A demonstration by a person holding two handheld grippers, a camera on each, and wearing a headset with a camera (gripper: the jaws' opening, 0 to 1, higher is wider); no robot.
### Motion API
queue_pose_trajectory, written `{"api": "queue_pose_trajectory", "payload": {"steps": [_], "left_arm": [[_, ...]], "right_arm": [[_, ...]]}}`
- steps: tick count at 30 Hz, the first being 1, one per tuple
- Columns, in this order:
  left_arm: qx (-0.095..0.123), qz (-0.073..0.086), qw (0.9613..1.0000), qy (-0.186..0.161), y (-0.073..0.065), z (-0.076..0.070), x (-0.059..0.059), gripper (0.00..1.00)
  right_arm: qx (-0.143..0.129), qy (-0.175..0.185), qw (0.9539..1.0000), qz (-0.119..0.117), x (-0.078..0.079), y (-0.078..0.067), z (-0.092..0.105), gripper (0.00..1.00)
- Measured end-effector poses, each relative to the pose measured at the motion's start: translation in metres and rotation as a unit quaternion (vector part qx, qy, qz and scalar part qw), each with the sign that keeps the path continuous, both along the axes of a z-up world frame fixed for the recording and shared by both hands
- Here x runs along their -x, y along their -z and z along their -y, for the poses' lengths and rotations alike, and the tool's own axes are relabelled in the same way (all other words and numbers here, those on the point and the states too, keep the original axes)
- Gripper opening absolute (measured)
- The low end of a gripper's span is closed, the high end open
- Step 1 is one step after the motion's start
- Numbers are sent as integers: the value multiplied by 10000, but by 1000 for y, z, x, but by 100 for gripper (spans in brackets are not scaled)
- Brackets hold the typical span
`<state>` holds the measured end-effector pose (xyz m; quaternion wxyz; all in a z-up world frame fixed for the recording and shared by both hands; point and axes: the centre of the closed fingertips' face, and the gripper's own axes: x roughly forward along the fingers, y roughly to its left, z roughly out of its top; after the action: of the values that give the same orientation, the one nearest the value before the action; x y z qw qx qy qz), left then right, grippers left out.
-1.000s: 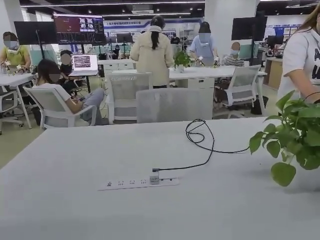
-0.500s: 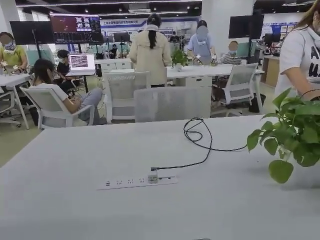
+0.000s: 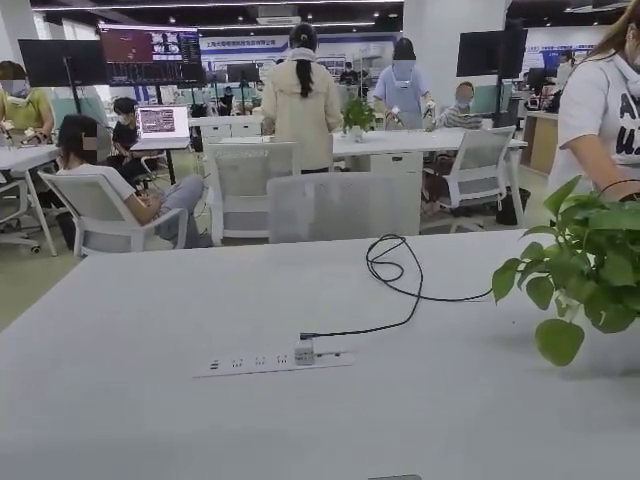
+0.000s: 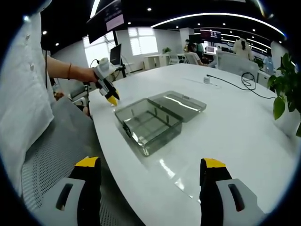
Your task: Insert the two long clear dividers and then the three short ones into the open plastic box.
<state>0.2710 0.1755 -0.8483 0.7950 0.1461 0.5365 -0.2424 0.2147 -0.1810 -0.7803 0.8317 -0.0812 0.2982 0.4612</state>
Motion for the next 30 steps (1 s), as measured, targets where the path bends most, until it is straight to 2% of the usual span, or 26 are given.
{"api": "queue_pose_trajectory", "payload": {"steps": [7,19,23,30], "left_arm": [[142,39,9998,-100,-1,1,-1,30],[629,295,9968,-393,-24,10,-6,30],[904,424,9937,-504,-35,17,-9,30],[1409,655,9857,-648,-58,35,-11,30]], "right_arm": [[29,-39,10000,0,0,0,-2,87],[24,-60,10000,11,-4,-5,-3,86],[-48,-8,10000,44,-8,-12,-4,86],[-176,45,9998,111,-17,-29,-10,84]]}}
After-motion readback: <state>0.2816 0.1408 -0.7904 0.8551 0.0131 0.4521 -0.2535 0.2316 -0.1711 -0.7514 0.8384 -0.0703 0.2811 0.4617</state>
